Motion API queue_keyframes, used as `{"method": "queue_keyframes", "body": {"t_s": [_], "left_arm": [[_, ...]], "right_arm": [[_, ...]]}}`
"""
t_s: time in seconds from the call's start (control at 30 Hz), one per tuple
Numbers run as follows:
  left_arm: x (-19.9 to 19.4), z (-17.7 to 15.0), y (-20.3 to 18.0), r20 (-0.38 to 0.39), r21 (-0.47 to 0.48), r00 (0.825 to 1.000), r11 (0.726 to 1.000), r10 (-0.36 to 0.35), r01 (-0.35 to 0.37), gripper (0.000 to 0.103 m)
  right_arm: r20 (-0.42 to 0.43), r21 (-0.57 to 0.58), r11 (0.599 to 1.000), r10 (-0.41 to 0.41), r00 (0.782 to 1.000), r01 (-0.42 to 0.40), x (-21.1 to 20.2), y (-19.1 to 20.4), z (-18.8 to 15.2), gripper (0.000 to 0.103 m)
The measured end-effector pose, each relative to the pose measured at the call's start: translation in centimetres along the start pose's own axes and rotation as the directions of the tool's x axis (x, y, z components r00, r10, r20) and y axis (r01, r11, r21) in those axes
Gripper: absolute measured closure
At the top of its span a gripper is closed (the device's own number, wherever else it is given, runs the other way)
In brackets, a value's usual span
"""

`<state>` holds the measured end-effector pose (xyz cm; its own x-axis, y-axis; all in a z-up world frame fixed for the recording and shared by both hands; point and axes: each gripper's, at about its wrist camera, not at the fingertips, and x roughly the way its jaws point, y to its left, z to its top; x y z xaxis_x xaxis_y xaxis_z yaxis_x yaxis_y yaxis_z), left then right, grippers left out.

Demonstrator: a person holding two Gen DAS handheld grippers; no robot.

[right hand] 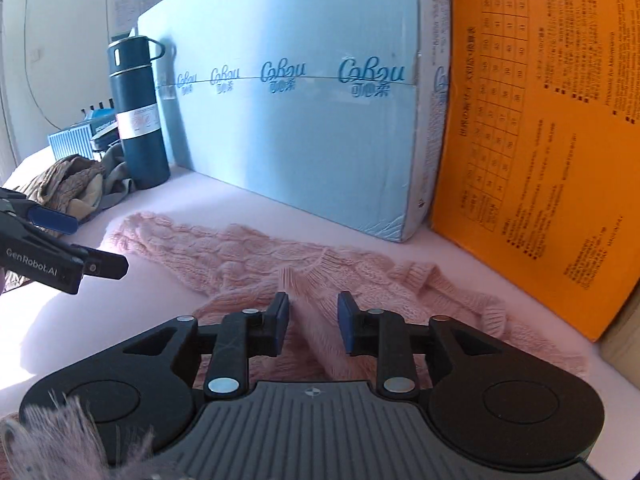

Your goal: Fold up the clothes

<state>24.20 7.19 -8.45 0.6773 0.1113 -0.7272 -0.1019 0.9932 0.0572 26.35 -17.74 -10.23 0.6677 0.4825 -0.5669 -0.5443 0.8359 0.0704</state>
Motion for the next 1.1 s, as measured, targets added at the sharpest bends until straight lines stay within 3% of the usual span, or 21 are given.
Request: {"method": "queue_keyframes", "body": {"t_s": [0.07, 0.17, 0.23, 0.4, 0.5, 0.67, 0.8, 0.9, 1.03, 1.1], "left_arm": [[0.1, -0.1, 1.1, -0.001, -0.030, 1.000, 1.000, -0.009, 0.009, 0.003], [0.9, 0.2, 1.9, -0.019, -0.067, 1.000, 0.998, -0.011, 0.009, 0.002], [1.0, 0.6, 2.0, -0.019, -0.087, 1.000, 0.996, -0.015, 0.013, 0.002], [1.8, 2.2, 1.5, 0.008, -0.069, 1.000, 0.998, -0.009, 0.009, 0.002], [2.6, 2.8, 1.2, 0.010, -0.067, 1.000, 0.998, 0.000, 0.001, 0.002], [3.8, 2.8, 1.4, 0.001, -0.077, 1.000, 0.997, -0.022, 0.022, 0.002], [4.4, 2.4, 2.2, 0.003, -0.124, 0.999, 0.991, -0.041, 0.041, 0.002], [4.5, 2.0, 3.5, 0.027, -0.223, 0.997, 0.972, -0.067, 0.072, 0.002], [4.9, 1.7, 4.9, 0.022, -0.378, 0.996, 0.922, -0.086, 0.088, 0.005], [4.7, 1.6, 5.0, 0.048, -0.404, 0.996, 0.911, -0.069, 0.082, 0.005]], "right_arm": [[0.015, 0.000, 0.999, 0.038, 0.999, -0.038, -0.6, 0.5, 0.2, 0.063], [0.043, -0.002, 0.996, 0.085, 0.995, -0.085, -1.6, 0.9, 0.8, 0.060], [0.083, 0.025, 0.997, 0.068, 0.994, -0.070, -2.5, 0.6, 1.1, 0.060], [0.166, 0.179, 0.976, -0.151, 0.974, 0.121, -6.0, -1.9, 0.9, 0.061], [0.098, 0.255, 0.943, -0.246, 0.964, 0.215, -6.8, -4.2, -0.3, 0.061], [-0.058, 0.261, 0.926, -0.267, 0.962, 0.272, -4.2, -6.7, -3.0, 0.061], [-0.054, 0.255, 0.927, -0.271, 0.961, 0.275, -3.5, -6.9, -3.9, 0.061], [-0.034, 0.269, 0.919, -0.289, 0.957, 0.287, -4.1, -6.8, -3.7, 0.059], [0.036, 0.248, 0.921, -0.319, 0.947, 0.301, -5.6, -5.7, -3.2, 0.051], [0.082, 0.233, 0.928, -0.317, 0.945, 0.291, -6.3, -4.9, -2.7, 0.049]]}}
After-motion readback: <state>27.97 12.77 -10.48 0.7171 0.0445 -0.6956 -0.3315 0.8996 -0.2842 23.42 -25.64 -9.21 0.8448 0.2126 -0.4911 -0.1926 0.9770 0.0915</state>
